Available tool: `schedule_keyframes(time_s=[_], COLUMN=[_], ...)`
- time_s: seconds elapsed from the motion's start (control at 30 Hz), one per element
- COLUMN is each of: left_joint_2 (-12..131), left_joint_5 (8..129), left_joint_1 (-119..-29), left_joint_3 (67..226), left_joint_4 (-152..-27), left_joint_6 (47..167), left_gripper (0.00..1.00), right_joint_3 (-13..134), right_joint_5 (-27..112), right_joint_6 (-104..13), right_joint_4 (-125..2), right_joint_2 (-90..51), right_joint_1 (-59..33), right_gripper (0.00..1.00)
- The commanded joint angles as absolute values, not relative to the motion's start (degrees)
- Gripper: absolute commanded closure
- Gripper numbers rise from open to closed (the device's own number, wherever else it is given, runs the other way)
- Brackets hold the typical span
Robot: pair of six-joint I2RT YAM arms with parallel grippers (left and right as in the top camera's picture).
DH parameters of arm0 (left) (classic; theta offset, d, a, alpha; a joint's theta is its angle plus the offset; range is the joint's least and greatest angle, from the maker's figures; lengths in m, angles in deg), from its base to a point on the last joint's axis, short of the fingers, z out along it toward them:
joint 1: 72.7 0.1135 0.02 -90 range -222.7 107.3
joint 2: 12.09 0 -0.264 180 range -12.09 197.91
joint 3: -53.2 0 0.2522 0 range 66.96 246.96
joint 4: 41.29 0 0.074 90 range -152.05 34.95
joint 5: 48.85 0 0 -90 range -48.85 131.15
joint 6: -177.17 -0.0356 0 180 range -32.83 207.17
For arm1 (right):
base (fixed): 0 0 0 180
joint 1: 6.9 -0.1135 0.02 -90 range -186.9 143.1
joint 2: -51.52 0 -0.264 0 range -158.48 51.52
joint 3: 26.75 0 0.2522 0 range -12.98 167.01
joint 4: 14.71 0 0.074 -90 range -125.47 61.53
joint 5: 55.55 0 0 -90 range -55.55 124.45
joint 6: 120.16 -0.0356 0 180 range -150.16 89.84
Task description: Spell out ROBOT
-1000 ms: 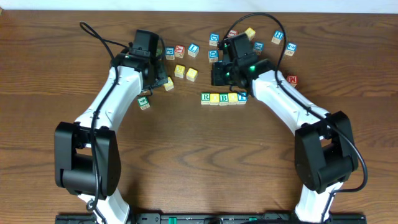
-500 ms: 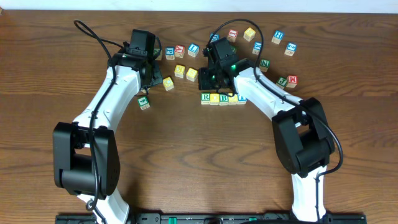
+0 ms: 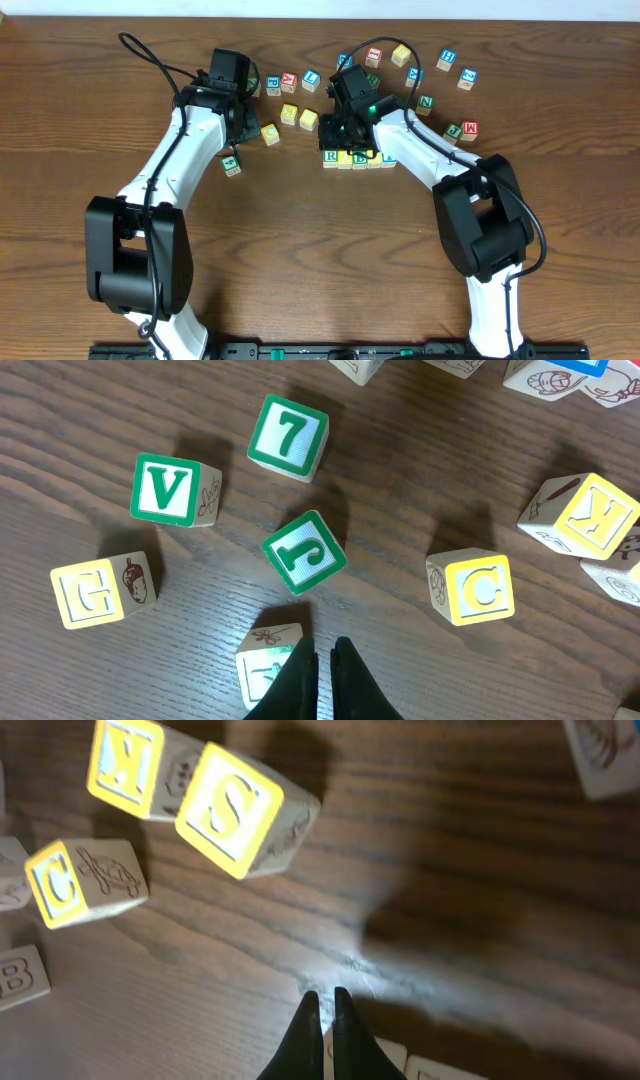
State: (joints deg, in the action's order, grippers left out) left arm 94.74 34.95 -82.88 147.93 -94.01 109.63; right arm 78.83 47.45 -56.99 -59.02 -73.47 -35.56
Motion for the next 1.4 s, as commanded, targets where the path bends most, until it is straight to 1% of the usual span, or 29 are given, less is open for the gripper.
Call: schedule_keyframes(time_s=[0.0, 1.37], left_joint_2=[93.89, 93.91], left_joint_5=[33.99, 33.97], left_joint_1=[-82.64, -82.64], left_joint_3=[147.75, 147.75], left_joint_4=[-94.21, -94.27], left_joint_6=[109.28, 109.28], left_gripper=[0.93, 0.92], right_joint_3=[79.74, 79.74], right_joint_5=[48.32, 48.32], right_joint_6=[-58.45, -58.87], right_joint_4=[-59.70, -62.06], right_joint_2=[-74.19, -74.19], right_joint_1=[-35.93, -35.93], right_gripper=[0.99, 0.99])
